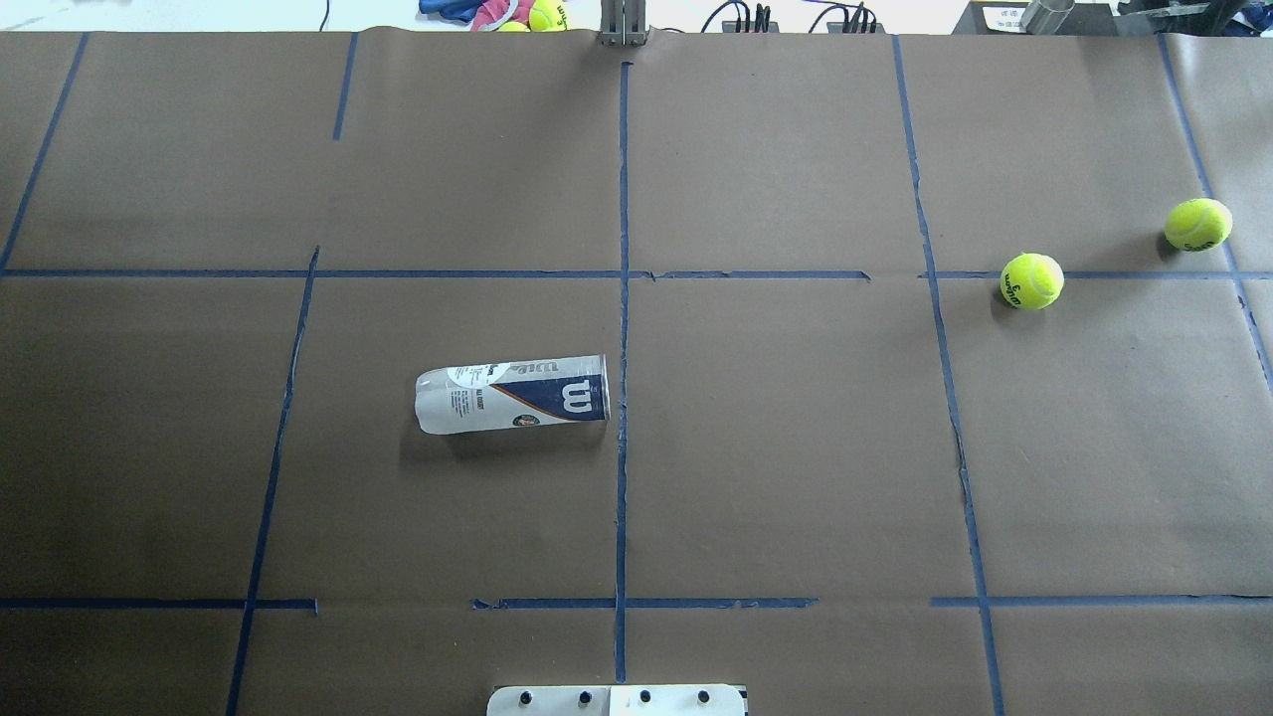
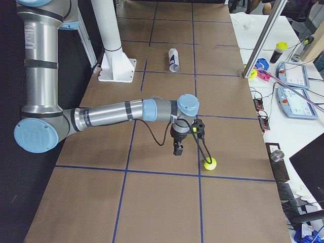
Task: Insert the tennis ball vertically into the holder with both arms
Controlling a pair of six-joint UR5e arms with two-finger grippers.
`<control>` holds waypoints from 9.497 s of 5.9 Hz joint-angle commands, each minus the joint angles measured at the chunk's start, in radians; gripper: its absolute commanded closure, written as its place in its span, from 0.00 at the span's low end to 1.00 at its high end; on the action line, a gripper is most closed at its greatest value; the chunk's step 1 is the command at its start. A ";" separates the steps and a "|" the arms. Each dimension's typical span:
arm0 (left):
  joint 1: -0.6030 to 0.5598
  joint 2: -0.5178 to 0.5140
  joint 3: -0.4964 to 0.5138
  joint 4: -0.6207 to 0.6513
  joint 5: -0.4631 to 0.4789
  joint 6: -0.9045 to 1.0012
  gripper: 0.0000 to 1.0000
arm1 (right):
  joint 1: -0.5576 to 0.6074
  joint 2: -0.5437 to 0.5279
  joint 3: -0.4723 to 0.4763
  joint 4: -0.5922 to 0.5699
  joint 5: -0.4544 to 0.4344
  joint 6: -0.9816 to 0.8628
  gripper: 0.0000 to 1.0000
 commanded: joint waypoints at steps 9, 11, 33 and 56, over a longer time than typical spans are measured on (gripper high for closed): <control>0.352 -0.185 -0.228 -0.089 0.011 -0.078 0.00 | -0.002 0.014 0.011 0.002 0.023 -0.005 0.00; 0.554 -0.375 -0.240 -0.078 0.019 -0.090 0.00 | -0.002 0.022 0.008 0.002 0.023 -0.003 0.00; 1.062 -0.876 0.268 0.100 0.809 0.214 0.38 | -0.002 0.031 0.005 0.002 0.025 -0.003 0.00; 1.201 -0.668 0.432 -1.795 1.418 -0.351 0.34 | -0.123 0.209 -0.142 0.438 0.062 0.138 0.01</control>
